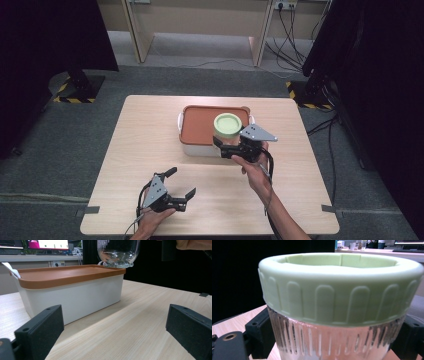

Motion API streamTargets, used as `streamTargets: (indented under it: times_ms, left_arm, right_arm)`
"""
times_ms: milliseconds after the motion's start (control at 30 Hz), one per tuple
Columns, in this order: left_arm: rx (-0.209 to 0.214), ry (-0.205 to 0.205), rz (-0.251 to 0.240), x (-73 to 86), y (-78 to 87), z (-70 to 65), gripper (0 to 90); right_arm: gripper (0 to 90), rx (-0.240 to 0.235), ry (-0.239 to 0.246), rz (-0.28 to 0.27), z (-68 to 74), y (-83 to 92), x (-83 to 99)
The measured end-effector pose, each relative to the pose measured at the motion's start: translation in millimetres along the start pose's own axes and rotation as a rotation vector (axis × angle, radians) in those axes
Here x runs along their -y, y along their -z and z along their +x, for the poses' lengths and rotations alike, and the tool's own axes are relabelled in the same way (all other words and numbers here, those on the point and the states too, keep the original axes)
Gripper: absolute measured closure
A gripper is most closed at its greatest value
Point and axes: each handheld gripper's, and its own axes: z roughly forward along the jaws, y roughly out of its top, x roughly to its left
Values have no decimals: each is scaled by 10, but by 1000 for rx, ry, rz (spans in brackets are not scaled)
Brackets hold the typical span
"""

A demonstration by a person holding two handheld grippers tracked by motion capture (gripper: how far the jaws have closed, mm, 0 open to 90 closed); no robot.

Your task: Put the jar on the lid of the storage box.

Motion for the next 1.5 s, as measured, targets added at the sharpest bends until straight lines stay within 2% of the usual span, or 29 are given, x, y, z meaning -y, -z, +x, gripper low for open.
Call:
streamTargets:
  times_ms: [967, 1500]
  left_arm:
    - [1, -1, 1, -1, -1, 0, 10]
    - [3, -2, 2, -1, -1, 0, 10]
  right_arm:
    - [118, 36, -5, -7, -53, -237, -208]
    - [117, 69, -12, -5, -123, -335, -248]
